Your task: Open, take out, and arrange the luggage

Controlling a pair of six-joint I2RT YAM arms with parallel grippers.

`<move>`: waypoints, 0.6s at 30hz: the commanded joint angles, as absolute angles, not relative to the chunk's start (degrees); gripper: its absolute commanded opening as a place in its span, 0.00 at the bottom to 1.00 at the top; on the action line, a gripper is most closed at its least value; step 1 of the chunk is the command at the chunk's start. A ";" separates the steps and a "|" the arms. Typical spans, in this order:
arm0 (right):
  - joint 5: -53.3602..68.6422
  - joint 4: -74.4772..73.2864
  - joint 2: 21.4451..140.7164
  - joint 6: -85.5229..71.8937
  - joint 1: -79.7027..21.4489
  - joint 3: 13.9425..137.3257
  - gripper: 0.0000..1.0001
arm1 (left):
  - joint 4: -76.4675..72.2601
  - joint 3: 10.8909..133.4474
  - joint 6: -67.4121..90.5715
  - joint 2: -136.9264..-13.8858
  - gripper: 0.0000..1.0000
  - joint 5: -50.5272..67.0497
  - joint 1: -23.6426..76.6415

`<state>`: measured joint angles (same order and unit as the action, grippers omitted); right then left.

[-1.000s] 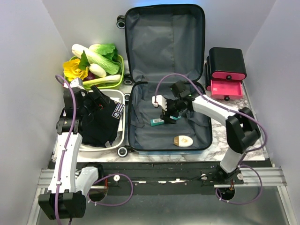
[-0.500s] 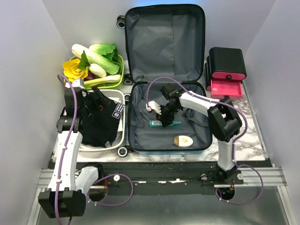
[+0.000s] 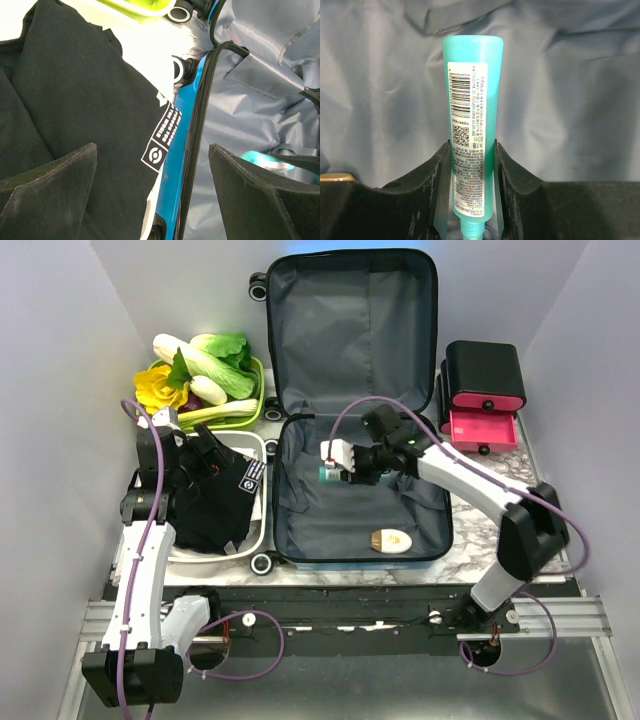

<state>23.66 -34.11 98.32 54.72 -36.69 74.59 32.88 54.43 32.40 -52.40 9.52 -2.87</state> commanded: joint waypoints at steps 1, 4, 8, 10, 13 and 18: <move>19.96 -26.11 88.43 57.74 -36.48 72.43 0.01 | 33.22 55.28 32.26 -50.63 0.99 7.47 -2.90; 17.93 -25.58 83.33 59.50 -33.32 71.11 0.01 | 33.49 55.37 32.08 -50.10 0.99 6.42 -2.90; 19.24 -24.79 78.41 62.04 -23.67 69.00 0.01 | 34.01 55.72 31.90 -49.83 0.99 5.54 -2.90; 19.16 -23.74 77.09 62.49 -16.81 68.12 0.01 | 34.19 55.63 31.99 -50.01 0.99 5.36 -2.99; 19.33 -23.03 77.34 65.03 -8.37 67.15 0.01 | 35.24 56.34 32.08 -50.36 0.99 4.48 -2.99; 24.25 -21.45 80.85 68.37 2.61 68.90 0.02 | 37.00 57.92 31.99 -51.33 0.99 2.56 -2.90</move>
